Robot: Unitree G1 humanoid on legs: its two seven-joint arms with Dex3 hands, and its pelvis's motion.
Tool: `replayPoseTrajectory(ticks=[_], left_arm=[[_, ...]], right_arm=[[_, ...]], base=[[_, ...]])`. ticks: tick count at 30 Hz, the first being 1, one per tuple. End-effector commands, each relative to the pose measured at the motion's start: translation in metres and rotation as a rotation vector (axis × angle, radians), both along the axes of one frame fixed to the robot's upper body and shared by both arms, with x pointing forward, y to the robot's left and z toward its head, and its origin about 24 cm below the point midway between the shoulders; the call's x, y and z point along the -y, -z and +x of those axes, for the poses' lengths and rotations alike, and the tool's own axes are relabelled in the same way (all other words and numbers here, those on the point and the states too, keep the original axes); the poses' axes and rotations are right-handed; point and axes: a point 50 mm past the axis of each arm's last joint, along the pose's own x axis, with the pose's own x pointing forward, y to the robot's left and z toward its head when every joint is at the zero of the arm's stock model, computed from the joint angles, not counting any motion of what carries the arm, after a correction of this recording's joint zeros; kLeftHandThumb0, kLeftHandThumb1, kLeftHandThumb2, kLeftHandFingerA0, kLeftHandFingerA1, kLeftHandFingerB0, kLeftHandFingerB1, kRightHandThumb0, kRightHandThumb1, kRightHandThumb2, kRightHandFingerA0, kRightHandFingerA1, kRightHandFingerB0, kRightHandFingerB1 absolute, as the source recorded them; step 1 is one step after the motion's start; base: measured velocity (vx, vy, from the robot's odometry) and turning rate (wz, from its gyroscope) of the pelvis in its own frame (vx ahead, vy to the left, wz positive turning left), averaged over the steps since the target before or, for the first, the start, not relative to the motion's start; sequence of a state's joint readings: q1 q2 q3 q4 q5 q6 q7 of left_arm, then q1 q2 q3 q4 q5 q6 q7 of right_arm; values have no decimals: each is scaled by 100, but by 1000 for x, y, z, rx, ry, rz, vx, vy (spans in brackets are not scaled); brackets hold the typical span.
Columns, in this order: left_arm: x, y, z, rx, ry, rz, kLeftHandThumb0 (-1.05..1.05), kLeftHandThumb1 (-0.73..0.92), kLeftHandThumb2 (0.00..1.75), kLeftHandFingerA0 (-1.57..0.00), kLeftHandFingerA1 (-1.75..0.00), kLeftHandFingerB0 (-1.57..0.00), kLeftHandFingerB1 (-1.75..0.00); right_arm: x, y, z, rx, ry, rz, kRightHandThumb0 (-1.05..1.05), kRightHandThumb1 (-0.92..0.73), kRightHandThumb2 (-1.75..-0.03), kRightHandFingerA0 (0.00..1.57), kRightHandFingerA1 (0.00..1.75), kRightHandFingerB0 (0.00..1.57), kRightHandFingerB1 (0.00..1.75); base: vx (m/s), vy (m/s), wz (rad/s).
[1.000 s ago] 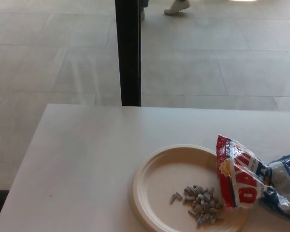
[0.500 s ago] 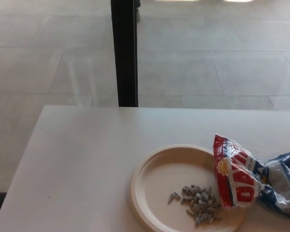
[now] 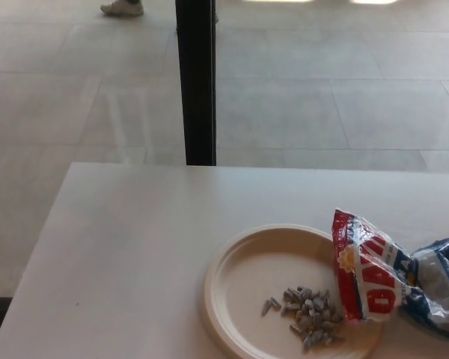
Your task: The robot uses its right hand to pick up a bag of sunflower seeds kept in the middle of the desk and tilts it over a plate kept next to it to pour out a few seeds and then puts the bag of seeds back on the desk
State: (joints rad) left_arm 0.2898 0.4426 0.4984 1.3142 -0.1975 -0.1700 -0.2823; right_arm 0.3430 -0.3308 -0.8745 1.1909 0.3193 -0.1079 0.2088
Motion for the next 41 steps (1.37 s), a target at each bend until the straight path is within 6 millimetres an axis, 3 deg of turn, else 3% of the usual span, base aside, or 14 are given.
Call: replayPoseTrajectory(ticks=[1,9,11,15,17,19,20,24,25,26,28,31,32,41], left_arm=[[-3,-2,-6,-78,53,29,-53,62,59,-61,-60,-55,-46],[2,1,-11,-106,59,21,-46,63,59,-63,-63,-59,-50],[4,4,-5,-148,109,32,-50,62,59,-64,-58,-61,-47],[6,5,-7,-140,93,27,-48,62,59,-64,-58,-62,-47],[9,8,-6,-122,69,4,-46,64,59,-63,-58,-59,-47],[9,8,-6,-120,70,-3,-46,64,59,-63,-58,-59,-47],[9,7,-8,-143,108,1,-49,63,59,-61,-59,-58,-47],[9,8,-5,-199,177,21,-51,64,59,-65,-56,-62,-45],[9,8,-5,-211,195,23,-50,64,59,-66,-68,-63,-47],[9,8,-3,-224,231,23,-50,66,59,-65,-66,-61,-46],[10,9,4,-234,273,27,-50,66,59,-65,-66,-61,-46],[9,8,7,-184,241,10,-50,63,59,-63,-62,-58,-48],[7,7,7,-140,190,-4,-48,61,58,-67,-70,-61,-52],[3,5,24,-152,221,17,-52,64,59,-68,-63,-61,-47]], right_arm=[[10,-13,-6,-2,-114,-66,-57,-65,-60,0,55,0,64],[14,-20,-21,-75,-150,-62,-56,-66,-59,0,66,0,66],[16,-22,-26,-72,-115,-63,-56,-65,-59,0,55,0,66],[16,-23,-29,-82,-109,-65,-53,-66,-61,0,52,0,66],[17,-26,-33,-82,-80,-120,-49,-67,-58,0,85,7,75],[17,-27,-33,-71,-74,-137,-49,-67,-58,0,85,7,75],[18,-28,-33,-83,-69,-173,-50,-68,-58,0,119,10,73],[16,-29,-35,-71,-78,-185,-56,-67,-54,0,118,8,80],[15,-29,-35,-69,-82,-177,-46,-66,-56,0,93,10,66],[14,-27,-36,-77,-86,-158,-48,-66,-57,0,85,9,64],[14,-27,-37,-81,-77,-158,-48,-66,-57,0,85,9,64],[11,-25,-36,-77,-83,-146,-51,-64,-59,0,99,9,67],[10,-22,-34,-87,-84,-141,-48,-63,-58,2,94,11,64],[4,-15,-20,-76,-138,-148,-51,-64,-59,10,98,17,63]], base=[[0,0,0],[0,0,0],[0,0,0],[0,0,0],[0,0,0],[0,0,0],[0,0,0],[0,0,0],[0,0,0],[0,0,0],[0,0,0],[0,0,0],[0,0,0],[0,0,0]])
